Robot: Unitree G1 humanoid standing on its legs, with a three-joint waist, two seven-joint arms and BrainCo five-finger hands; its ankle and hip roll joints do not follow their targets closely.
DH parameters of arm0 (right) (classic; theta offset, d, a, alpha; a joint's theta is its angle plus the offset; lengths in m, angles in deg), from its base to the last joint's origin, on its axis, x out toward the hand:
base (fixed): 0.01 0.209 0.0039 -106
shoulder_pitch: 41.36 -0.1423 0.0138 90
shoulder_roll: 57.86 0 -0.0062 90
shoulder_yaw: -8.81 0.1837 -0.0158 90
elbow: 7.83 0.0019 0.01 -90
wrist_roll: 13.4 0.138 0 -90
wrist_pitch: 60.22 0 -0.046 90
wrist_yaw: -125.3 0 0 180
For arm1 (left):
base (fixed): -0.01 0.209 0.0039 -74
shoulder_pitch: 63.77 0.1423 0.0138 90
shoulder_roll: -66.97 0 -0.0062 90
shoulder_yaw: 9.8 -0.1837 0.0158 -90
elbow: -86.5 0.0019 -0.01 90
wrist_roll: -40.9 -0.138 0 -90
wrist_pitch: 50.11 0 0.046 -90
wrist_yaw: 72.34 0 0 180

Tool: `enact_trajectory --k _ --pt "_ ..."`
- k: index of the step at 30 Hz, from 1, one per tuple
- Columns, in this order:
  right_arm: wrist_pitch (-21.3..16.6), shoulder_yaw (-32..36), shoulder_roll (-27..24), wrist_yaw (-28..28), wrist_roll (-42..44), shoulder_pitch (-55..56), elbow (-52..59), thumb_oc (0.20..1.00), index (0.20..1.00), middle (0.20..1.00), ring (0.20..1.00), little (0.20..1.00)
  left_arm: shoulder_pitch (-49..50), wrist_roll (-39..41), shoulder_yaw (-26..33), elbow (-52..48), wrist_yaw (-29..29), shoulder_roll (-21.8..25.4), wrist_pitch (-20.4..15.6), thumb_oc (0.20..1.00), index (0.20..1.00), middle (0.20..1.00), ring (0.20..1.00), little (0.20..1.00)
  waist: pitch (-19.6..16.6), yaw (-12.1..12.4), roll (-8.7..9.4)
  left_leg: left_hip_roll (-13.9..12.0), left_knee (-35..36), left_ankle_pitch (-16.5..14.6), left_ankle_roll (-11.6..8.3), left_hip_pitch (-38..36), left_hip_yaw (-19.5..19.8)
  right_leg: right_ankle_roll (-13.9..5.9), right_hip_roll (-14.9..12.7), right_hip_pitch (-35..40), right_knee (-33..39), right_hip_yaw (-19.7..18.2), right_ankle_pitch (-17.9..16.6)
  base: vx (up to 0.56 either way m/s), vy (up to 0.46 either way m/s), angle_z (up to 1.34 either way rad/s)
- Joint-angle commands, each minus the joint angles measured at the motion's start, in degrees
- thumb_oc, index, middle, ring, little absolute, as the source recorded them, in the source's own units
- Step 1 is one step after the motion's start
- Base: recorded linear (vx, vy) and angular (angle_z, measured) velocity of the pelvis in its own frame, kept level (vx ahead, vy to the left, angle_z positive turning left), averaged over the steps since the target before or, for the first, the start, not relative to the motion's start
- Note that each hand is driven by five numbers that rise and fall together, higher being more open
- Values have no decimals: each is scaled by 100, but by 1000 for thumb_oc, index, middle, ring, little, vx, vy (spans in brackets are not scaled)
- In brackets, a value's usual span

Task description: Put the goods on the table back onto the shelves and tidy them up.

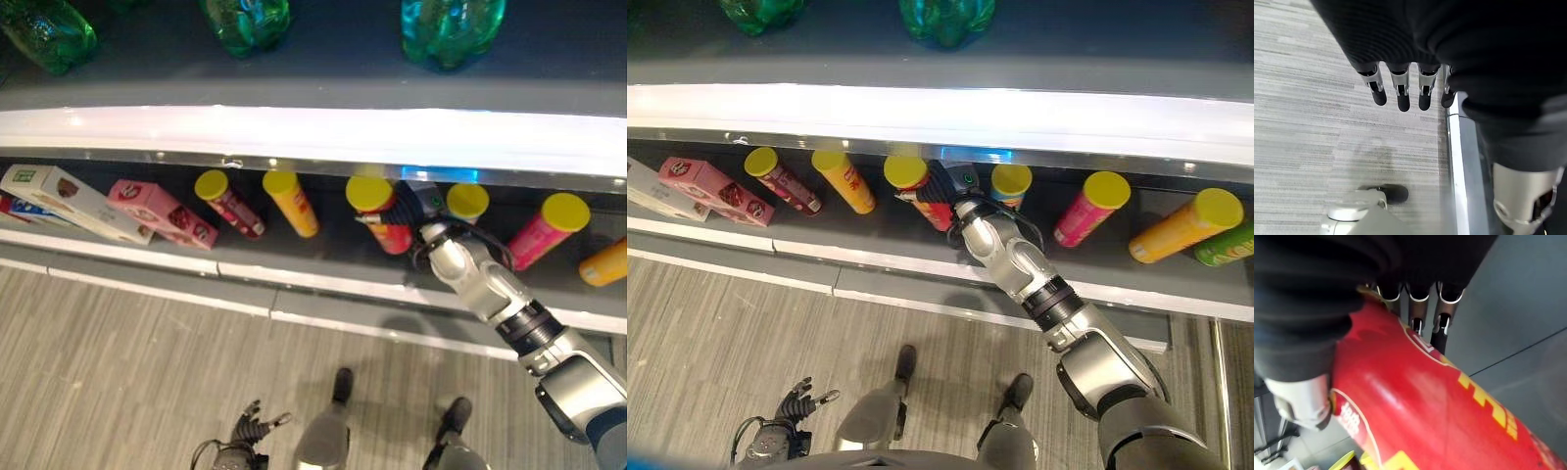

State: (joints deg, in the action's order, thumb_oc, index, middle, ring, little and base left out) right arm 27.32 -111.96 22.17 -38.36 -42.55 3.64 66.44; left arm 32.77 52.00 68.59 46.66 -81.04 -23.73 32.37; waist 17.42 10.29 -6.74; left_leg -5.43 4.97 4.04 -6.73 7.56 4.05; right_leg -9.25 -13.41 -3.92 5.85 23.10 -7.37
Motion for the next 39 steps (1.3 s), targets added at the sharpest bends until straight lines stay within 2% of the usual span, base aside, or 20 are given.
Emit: enact_trajectory --k 1,14,23,25,39 --pt "-59 206 -18 596 86 -884 -103 200 200 200 200 200 -320 150 -376 110 -145 313 -193 1000 1000 1000 1000 1000 65 109 101 172 -8 -161 107 87 -120 -322 -453 -66 -633 -451 437 -29 22 11" --pt "112 490 -40 1388 349 -1467 -1034 200 200 200 200 200 -632 252 -819 -69 -203 337 -309 1000 1000 1000 1000 1000 352 374 -318 366 3 30 122 643 195 -380 -623 -382 -705 -147 376 -35 14 14" --pt "138 570 173 1581 423 -1432 -1034 200 200 200 200 200 -741 226 -910 -1 -264 269 -280 1000 1000 1000 1000 1000 343 418 -376 453 3 46 141 759 293 -398 -679 -382 -650 -77 337 0 9 10" --pt "158 579 266 1659 393 -1397 -1030 200 200 200 200 200 -755 281 -963 -297 -290 279 -293 1000 1000 1000 1000 1000 371 450 -454 497 3 58 150 803 328 -407 -714 -388 -639 -20 318 -32 31 2" --pt "149 512 453 1699 317 -1148 -980 200 200 200 200 200 -735 275 -1008 -430 -313 283 -293 1000 1000 1000 1000 1000 461 413 -502 515 3 95 140 903 357 -403 -732 -469 -631 -9 297 -7 7 4"
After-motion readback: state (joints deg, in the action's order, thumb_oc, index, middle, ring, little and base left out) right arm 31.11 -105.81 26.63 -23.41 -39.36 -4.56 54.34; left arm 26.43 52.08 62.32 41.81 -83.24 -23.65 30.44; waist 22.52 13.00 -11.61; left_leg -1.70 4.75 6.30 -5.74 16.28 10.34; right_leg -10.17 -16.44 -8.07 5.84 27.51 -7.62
